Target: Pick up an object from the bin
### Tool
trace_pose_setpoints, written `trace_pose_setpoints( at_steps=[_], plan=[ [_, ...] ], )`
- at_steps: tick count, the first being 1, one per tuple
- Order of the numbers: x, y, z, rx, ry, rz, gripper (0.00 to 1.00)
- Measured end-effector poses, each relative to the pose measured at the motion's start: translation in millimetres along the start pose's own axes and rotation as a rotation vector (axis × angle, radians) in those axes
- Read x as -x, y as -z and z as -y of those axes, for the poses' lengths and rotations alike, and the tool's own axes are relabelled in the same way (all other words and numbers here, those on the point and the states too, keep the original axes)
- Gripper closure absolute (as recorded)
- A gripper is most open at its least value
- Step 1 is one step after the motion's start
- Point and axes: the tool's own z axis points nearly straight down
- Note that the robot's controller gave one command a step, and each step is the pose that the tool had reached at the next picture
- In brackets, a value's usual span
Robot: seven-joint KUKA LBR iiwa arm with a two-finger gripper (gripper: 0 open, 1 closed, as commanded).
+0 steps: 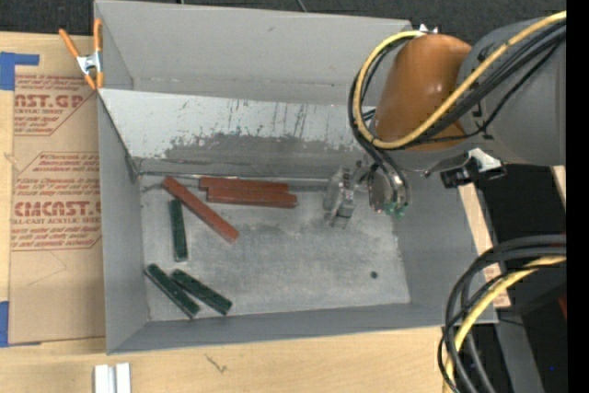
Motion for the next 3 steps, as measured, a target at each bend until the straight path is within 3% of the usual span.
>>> trace_pose_setpoints(
  at_steps=[1,2,3],
  plan=[
    [0.0,0,0,0.0,0.0,0.0,1.0],
    [-52.8,-13,-67,0.001,-0.311,-0.005,0.0],
    [-51.4,-12,-64,-0.001,-0.315,-0.002,0.0]
  ],
)
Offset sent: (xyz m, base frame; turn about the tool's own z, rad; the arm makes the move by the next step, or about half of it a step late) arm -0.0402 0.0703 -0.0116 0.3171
